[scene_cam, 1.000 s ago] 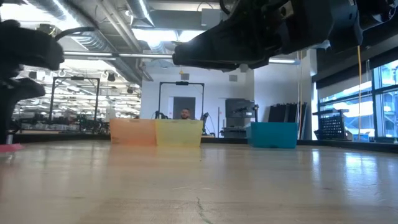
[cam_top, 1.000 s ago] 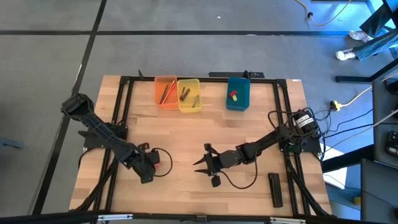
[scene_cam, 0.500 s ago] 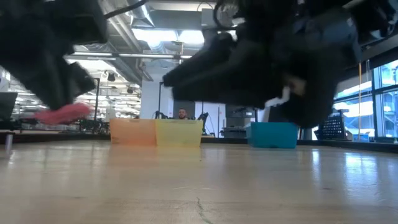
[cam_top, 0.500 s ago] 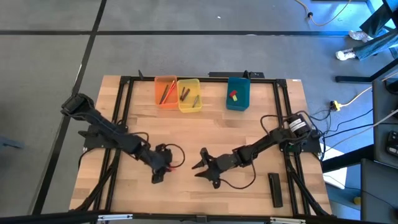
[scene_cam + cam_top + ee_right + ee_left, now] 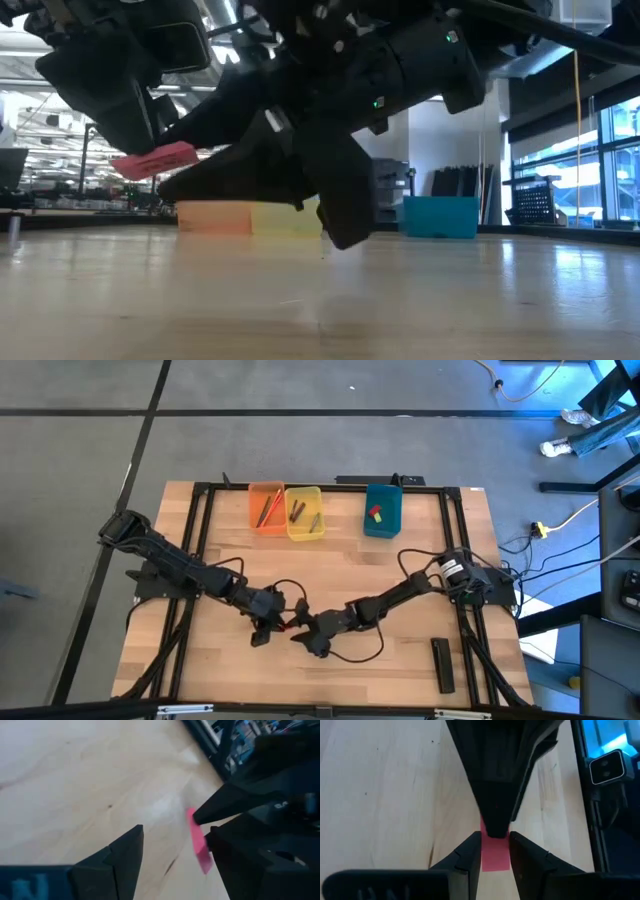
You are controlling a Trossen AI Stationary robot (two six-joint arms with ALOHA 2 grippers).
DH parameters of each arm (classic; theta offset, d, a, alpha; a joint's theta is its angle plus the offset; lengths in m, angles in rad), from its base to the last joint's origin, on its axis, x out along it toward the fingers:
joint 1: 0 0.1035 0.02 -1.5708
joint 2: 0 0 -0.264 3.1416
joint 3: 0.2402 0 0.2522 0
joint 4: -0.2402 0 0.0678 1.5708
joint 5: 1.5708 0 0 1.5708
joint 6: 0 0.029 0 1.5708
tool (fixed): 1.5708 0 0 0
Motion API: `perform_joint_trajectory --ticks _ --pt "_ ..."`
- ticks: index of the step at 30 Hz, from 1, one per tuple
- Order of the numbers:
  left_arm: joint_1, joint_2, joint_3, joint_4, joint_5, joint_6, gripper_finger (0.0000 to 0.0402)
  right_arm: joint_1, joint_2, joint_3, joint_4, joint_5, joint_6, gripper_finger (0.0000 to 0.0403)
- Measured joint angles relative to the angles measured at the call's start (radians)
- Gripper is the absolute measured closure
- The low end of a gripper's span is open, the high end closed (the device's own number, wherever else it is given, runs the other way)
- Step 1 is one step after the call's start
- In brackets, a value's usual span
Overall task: Sort crayons/erasers/pens/pencils in bins
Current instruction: Put the pink eraser into the blue bin
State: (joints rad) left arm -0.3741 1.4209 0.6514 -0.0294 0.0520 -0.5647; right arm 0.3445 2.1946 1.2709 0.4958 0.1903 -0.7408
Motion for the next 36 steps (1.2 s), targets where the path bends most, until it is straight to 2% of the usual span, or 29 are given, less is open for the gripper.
perform_joint_trajectory --ticks 6,13,19,23,25,28,31,34,36 --pt "0.002 0.000 0.000 0.003 0.019 0.001 0.0310 0.000 0.010 0.026 -0.009 0.058 -0.005 0.0198" --pt "0.001 0.000 0.000 0.048 0.018 -0.001 0.0310 0.006 0.009 0.026 -0.004 0.065 -0.001 0.0282" --pt "0.002 0.000 -0.002 0.087 -0.002 -0.001 0.0310 0.034 0.008 0.027 -0.007 0.208 -0.001 0.0366" --pt "0.012 0.000 -0.002 0.091 -0.082 0.002 0.0304 0.039 0.007 0.027 -0.042 0.246 -0.001 0.0381" --pt "0.032 0.000 0.001 0.110 -0.111 0.021 0.0297 0.039 0.009 0.025 -0.090 0.263 0.000 0.0380" --pt "0.077 -0.003 0.002 0.105 -0.118 0.072 0.0282 0.027 -0.001 0.024 -0.207 0.390 0.004 0.0371" --pt "0.139 -0.005 0.002 0.108 -0.119 0.131 0.0263 -0.018 -0.067 0.006 -0.442 0.506 0.088 0.0369" --pt "0.202 -0.004 0.001 0.108 -0.147 0.184 0.0246 -0.104 -0.191 -0.056 -0.672 0.468 0.270 0.0374" --pt "0.238 -0.001 0.001 0.106 -0.166 0.221 0.0239 -0.166 -0.300 -0.125 -0.709 0.433 0.350 0.0376"
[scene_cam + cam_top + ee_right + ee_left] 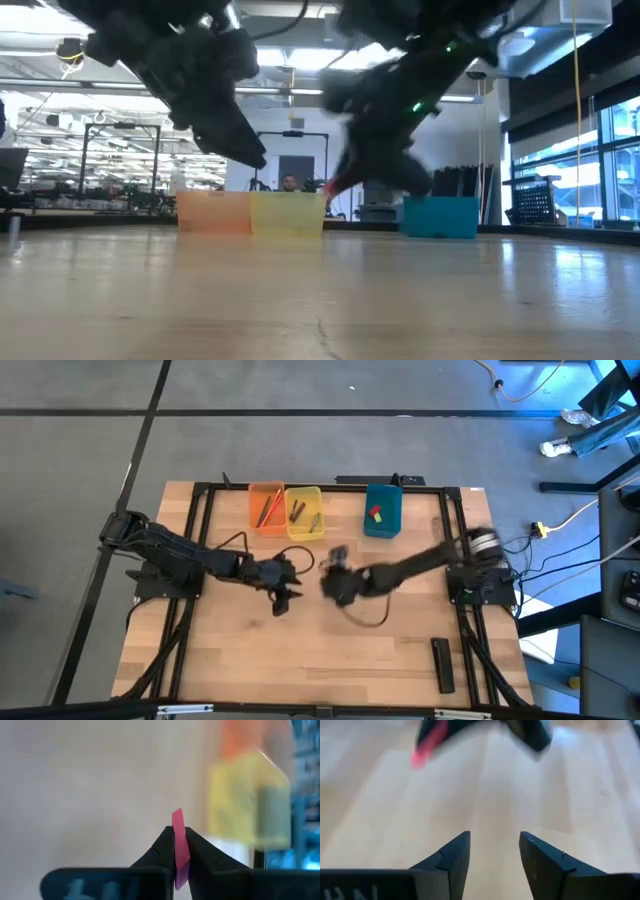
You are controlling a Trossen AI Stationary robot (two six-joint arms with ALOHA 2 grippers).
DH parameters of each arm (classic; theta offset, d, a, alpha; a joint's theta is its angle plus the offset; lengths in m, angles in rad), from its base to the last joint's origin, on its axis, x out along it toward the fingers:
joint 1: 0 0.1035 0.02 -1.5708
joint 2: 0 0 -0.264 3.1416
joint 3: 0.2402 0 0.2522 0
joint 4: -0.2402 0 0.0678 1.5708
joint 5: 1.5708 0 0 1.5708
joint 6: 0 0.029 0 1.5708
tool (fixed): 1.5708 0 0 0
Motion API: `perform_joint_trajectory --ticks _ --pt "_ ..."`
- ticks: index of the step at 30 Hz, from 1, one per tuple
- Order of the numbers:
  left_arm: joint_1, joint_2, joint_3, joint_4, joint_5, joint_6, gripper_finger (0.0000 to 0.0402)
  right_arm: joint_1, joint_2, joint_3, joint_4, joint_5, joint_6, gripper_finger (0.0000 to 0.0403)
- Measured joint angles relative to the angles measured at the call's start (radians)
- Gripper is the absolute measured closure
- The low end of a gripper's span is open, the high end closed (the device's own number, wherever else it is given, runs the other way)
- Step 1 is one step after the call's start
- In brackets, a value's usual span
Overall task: Sort crayons/erasers/pens/pencils in bins
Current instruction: Put the pink eraser into the blue bin
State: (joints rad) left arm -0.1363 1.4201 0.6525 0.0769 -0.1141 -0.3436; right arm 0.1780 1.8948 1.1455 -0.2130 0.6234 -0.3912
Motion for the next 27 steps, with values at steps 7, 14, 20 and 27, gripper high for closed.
perform_joint_trajectory --ticks 7,14,20,27 --pt "0.106 0.000 -0.001 0.072 -0.009 0.149 0.0234 -0.215 -0.353 -0.271 0.165 -0.037 0.050 0.0370" --pt "0.148 0.000 -0.001 0.183 -0.075 0.217 0.0234 -0.539 -0.473 -0.389 0.000 -0.077 0.404 0.0368" --pt "0.192 0.001 -0.001 0.201 -0.138 0.224 0.0234 -0.728 -0.456 -0.441 0.064 -0.375 0.436 0.0366" --pt "0.252 0.001 -0.001 0.202 -0.134 0.223 0.0234 -0.807 -0.456 -0.443 0.104 -0.503 0.414 0.0316"
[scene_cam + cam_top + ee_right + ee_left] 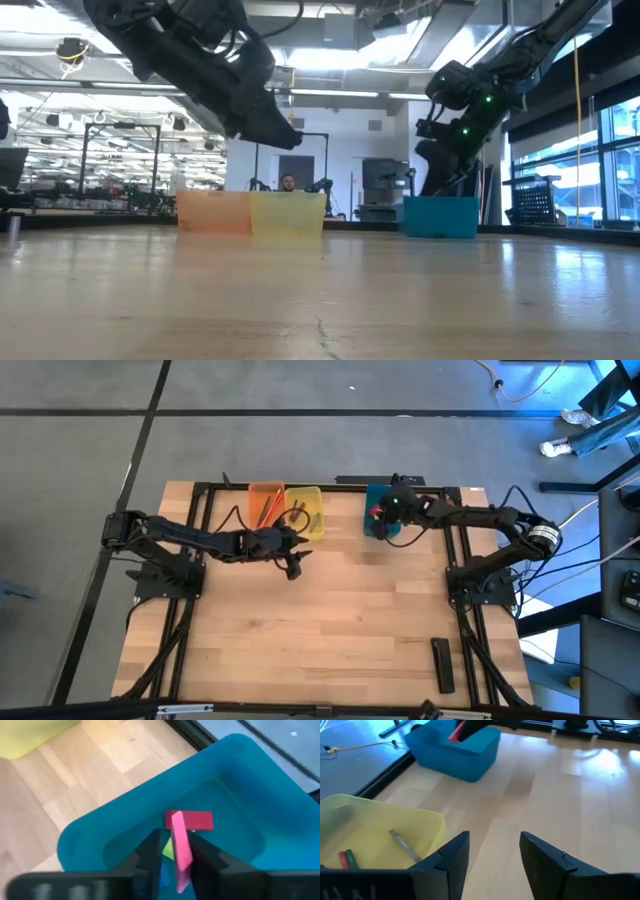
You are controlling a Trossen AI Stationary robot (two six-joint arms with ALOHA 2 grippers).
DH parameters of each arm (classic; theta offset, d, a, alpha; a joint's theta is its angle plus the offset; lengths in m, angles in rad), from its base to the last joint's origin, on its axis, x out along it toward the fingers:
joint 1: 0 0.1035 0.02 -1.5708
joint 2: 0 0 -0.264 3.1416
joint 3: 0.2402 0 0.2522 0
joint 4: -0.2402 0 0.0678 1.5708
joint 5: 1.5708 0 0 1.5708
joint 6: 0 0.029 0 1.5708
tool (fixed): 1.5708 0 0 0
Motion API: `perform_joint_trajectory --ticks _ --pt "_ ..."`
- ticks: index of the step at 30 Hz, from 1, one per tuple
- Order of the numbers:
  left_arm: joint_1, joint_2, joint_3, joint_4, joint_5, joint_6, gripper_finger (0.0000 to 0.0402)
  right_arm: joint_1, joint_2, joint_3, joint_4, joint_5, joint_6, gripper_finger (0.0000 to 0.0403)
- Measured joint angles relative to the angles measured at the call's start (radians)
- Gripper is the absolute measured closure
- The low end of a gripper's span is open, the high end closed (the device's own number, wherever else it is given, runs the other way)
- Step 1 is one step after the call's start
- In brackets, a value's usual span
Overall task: Sort crayons/erasers/pens/pencils in bins
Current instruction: Put the pink eraser into the blue bin
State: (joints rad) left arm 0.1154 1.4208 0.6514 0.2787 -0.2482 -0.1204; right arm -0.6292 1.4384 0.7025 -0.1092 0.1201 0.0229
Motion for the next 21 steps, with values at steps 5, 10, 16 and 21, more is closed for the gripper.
perform_joint_trajectory --ticks 5,10,16,21 --pt "0.062 0.000 0.000 0.001 0.056 0.003 0.0234 -0.041 0.000 0.001 0.019 -0.096 -0.015 0.0235" --pt "0.129 -0.026 -0.002 -0.005 0.063 0.051 0.0234 -0.053 -0.031 0.002 0.035 -0.115 -0.029 0.0191" --pt "0.212 -0.154 -0.002 0.000 0.063 0.102 0.0234 -0.053 -0.109 0.002 0.044 -0.137 -0.026 0.0203" --pt "0.252 -0.263 -0.002 -0.008 0.115 0.104 0.0234 -0.054 -0.114 0.003 0.023 -0.232 0.005 0.0230"
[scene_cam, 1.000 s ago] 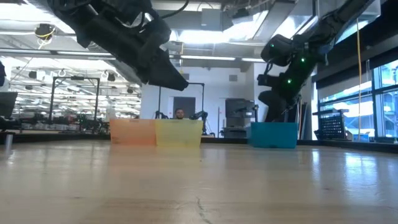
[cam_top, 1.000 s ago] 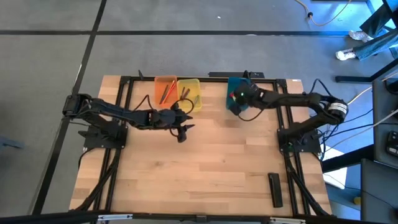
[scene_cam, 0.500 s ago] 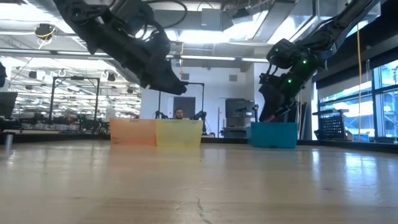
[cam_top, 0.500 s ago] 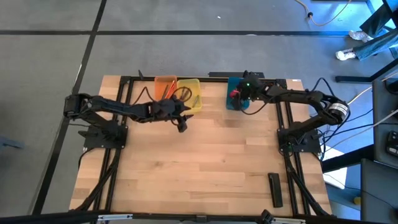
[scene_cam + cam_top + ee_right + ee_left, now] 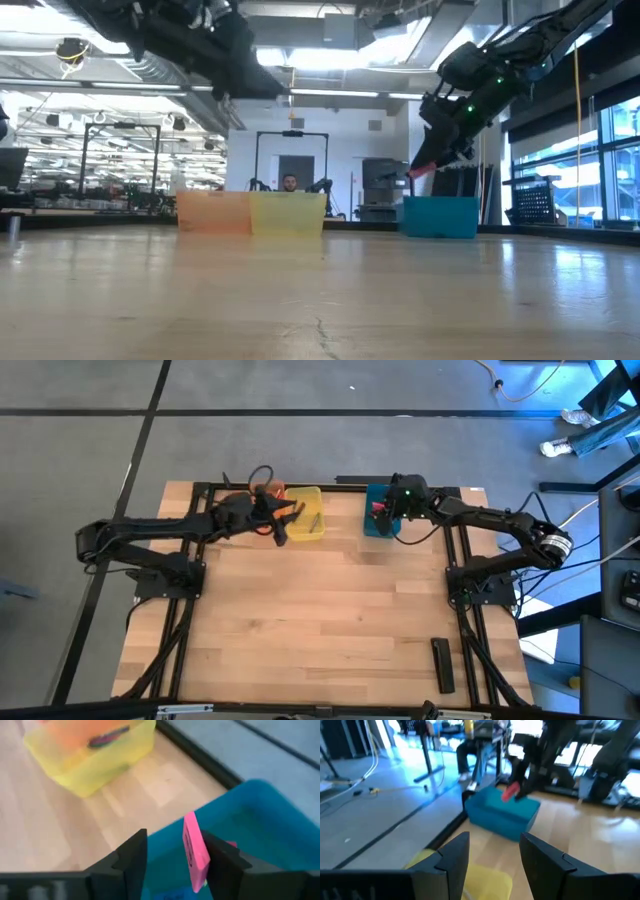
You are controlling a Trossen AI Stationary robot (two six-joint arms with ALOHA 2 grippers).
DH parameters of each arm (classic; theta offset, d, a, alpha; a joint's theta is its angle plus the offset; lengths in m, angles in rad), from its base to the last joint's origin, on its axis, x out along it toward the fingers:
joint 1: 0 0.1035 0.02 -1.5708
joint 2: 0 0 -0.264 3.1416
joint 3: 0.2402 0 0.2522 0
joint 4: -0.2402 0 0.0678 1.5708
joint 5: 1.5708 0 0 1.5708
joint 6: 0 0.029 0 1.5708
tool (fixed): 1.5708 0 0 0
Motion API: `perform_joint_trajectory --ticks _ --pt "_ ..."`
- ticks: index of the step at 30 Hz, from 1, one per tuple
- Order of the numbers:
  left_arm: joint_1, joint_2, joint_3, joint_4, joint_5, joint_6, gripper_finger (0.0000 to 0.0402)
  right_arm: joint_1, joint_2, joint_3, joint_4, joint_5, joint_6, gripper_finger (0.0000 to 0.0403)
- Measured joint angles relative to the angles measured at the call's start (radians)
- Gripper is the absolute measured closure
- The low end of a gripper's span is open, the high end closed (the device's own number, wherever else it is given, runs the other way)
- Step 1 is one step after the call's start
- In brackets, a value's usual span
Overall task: Sort crayons/erasers/pens/pencils in bins
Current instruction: Put the pink eraser into the blue bin, then return to Home Position
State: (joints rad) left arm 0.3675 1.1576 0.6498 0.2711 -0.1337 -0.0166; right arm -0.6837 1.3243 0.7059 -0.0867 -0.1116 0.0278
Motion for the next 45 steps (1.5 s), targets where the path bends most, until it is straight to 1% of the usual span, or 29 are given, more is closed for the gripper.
perform_joint_trajectory --ticks 3,6,8,9,11,14,15,16,18,22,23,24,27,31,35,39,42,45 --pt "0.006 -0.024 0.000 0.001 0.023 0.002 0.0234 0.000 0.024 0.000 -0.022 -0.014 -0.024 0.0240" --pt "-0.004 -0.026 0.000 -0.001 0.024 0.002 0.0234 0.000 0.020 0.000 -0.008 -0.027 -0.036 0.0236" --pt "-0.016 -0.028 0.000 -0.002 0.024 0.002 0.0235 0.000 -0.008 -0.001 0.019 -0.066 -0.034 0.0231" --pt "-0.022 -0.037 0.000 -0.006 0.025 0.001 0.0237 0.000 -0.028 -0.001 0.042 -0.097 -0.034 0.0230" --pt "-0.032 -0.067 0.000 -0.003 0.026 0.004 0.0243 0.000 -0.080 -0.001 0.094 -0.196 -0.038 0.0232" --pt "-0.044 -0.139 -0.006 -0.003 0.026 0.038 0.0257 0.000 -0.166 -0.001 0.163 -0.403 -0.058 0.0246" --pt "-0.048 -0.170 -0.019 0.010 0.026 0.049 0.0262 0.001 -0.191 -0.001 0.183 -0.457 -0.055 0.0254" --pt "-0.049 -0.204 -0.037 0.030 0.026 0.053 0.0267 0.009 -0.213 -0.001 0.200 -0.493 -0.035 0.0265" --pt "-0.048 -0.265 -0.093 0.090 0.026 0.054 0.0277 0.035 -0.252 0.000 0.201 -0.528 -0.006 0.0293" --pt "-0.048 -0.356 -0.241 0.259 0.024 0.054 0.0295 0.128 -0.332 -0.001 0.184 -0.535 -0.003 0.0369" --pt "-0.048 -0.375 -0.274 0.290 0.025 0.053 0.0298 0.153 -0.351 -0.001 0.184 -0.536 -0.004 0.0385" --pt "-0.048 -0.394 -0.301 0.311 0.025 0.053 0.0301 0.178 -0.370 -0.001 0.182 -0.530 -0.005 0.0393" --pt "-0.048 -0.465 -0.348 0.324 0.024 0.053 0.0308 0.245 -0.429 -0.001 0.175 -0.450 -0.009 0.0392" --pt "-0.048 -0.580 -0.367 0.279 0.061 0.066 0.0317 0.296 -0.510 -0.035 0.177 -0.410 -0.020 0.0397" --pt "-0.048 -0.687 -0.398 0.225 0.077 0.067 0.0330 0.342 -0.589 -0.134 0.281 -0.368 0.053 0.0397" --pt "-0.048 -0.774 -0.464 0.217 0.073 0.055 0.0343 0.375 -0.655 -0.252 0.411 -0.361 0.102 0.0397" --pt "-0.047 -0.835 -0.501 0.210 0.064 0.054 0.0353 0.381 -0.699 -0.307 0.422 -0.336 0.087 0.0396" --pt "-0.047 -0.911 -0.504 0.138 0.061 0.053 0.0366 0.374 -0.751 -0.342 0.413 -0.371 0.051 0.0396"
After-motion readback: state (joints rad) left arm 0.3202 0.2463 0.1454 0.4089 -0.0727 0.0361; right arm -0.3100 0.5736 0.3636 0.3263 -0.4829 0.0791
